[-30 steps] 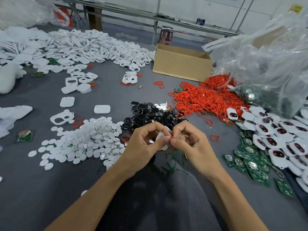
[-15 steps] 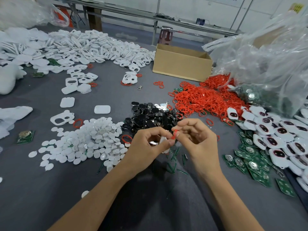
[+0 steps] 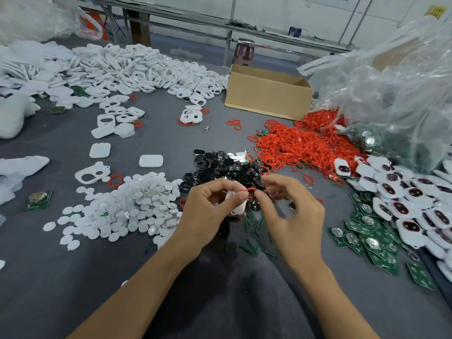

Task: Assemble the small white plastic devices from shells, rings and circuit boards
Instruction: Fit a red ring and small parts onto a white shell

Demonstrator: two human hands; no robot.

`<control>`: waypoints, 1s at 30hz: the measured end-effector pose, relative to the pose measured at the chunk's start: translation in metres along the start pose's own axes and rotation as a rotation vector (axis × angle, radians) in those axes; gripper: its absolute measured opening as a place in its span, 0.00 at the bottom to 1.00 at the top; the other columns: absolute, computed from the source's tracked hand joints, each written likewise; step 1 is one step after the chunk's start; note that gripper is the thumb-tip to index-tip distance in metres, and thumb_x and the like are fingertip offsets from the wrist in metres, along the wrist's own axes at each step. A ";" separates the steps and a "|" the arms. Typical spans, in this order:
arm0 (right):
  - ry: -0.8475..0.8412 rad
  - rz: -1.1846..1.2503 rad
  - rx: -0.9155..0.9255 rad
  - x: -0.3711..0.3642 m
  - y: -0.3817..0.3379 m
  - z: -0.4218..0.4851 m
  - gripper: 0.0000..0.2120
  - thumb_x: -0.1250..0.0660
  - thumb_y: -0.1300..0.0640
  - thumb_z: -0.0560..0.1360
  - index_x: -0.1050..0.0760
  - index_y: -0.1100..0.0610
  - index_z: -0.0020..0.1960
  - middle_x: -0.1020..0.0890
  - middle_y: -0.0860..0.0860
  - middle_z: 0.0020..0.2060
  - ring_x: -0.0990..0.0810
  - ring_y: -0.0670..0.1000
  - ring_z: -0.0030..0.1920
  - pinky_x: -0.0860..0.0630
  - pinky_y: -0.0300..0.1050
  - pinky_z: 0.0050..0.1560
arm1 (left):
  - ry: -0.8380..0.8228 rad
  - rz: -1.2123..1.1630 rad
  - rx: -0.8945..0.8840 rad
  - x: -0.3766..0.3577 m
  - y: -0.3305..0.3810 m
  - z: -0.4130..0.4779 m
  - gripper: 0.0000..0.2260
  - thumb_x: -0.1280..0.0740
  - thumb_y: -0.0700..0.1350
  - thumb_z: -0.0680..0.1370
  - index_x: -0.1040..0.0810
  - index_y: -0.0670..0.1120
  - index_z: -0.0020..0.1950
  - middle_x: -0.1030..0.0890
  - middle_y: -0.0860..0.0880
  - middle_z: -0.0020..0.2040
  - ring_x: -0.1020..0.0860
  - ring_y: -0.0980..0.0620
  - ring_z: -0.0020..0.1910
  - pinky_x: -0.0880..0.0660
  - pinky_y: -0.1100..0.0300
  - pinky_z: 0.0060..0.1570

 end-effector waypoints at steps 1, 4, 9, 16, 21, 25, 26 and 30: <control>-0.036 0.088 -0.091 -0.002 0.004 0.001 0.06 0.27 0.62 0.71 0.19 0.55 0.48 0.18 0.46 0.39 0.20 0.45 0.40 0.26 0.35 0.46 | 0.006 -0.038 0.011 0.000 0.000 0.000 0.05 0.26 0.44 0.68 0.17 0.43 0.41 0.18 0.48 0.36 0.21 0.56 0.35 0.18 0.57 0.39; -0.119 0.313 -0.250 -0.006 0.009 0.002 0.07 0.28 0.65 0.71 0.20 0.54 0.43 0.18 0.48 0.37 0.20 0.50 0.39 0.25 0.39 0.43 | -0.016 -0.109 0.035 0.000 0.002 0.000 0.01 0.27 0.44 0.68 0.16 0.48 0.38 0.17 0.48 0.38 0.19 0.55 0.38 0.19 0.58 0.39; -0.169 0.377 -0.253 -0.008 0.008 0.003 0.07 0.28 0.65 0.71 0.21 0.55 0.44 0.19 0.48 0.37 0.23 0.46 0.38 0.27 0.37 0.41 | -0.051 -0.116 0.056 -0.002 0.002 -0.001 0.02 0.27 0.46 0.68 0.16 0.49 0.39 0.16 0.48 0.40 0.18 0.53 0.40 0.18 0.58 0.41; -0.198 0.317 -0.209 -0.006 0.009 0.003 0.09 0.29 0.65 0.72 0.23 0.52 0.42 0.21 0.45 0.37 0.24 0.47 0.38 0.27 0.38 0.41 | -0.087 -0.108 0.070 -0.004 0.001 -0.002 0.03 0.27 0.46 0.68 0.16 0.48 0.40 0.17 0.47 0.39 0.19 0.53 0.39 0.17 0.51 0.45; -0.122 0.283 -0.240 -0.004 0.010 0.003 0.06 0.31 0.61 0.71 0.24 0.51 0.40 0.22 0.45 0.34 0.26 0.44 0.36 0.30 0.34 0.39 | -0.086 -0.043 0.040 -0.003 -0.001 -0.001 0.07 0.28 0.40 0.72 0.16 0.46 0.49 0.18 0.46 0.42 0.19 0.53 0.42 0.19 0.57 0.43; -0.032 0.263 -0.261 0.000 0.013 0.002 0.09 0.29 0.67 0.72 0.22 0.54 0.40 0.21 0.48 0.33 0.25 0.45 0.34 0.30 0.34 0.38 | -0.091 0.124 0.011 -0.004 -0.005 0.000 0.21 0.28 0.35 0.75 0.22 0.57 0.62 0.15 0.49 0.45 0.18 0.52 0.46 0.19 0.55 0.49; -0.033 0.249 -0.255 -0.001 0.013 0.001 0.09 0.29 0.67 0.72 0.22 0.53 0.40 0.20 0.48 0.33 0.25 0.44 0.34 0.29 0.34 0.38 | -0.094 0.134 0.018 -0.005 -0.006 0.000 0.22 0.28 0.36 0.75 0.23 0.57 0.63 0.15 0.49 0.47 0.18 0.52 0.48 0.19 0.53 0.51; -0.064 0.208 -0.237 -0.008 0.009 -0.003 0.06 0.27 0.63 0.71 0.21 0.55 0.40 0.19 0.46 0.33 0.22 0.45 0.34 0.26 0.36 0.38 | -0.103 0.121 0.046 -0.005 -0.008 0.000 0.17 0.27 0.36 0.74 0.20 0.53 0.59 0.14 0.51 0.50 0.17 0.53 0.51 0.20 0.57 0.51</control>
Point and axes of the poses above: each hand's wrist, its own z-axis towards the middle knuckle, its own x-axis out of the back of the hand, y = z × x, the point moved 5 cm from there along z, towards the middle knuckle
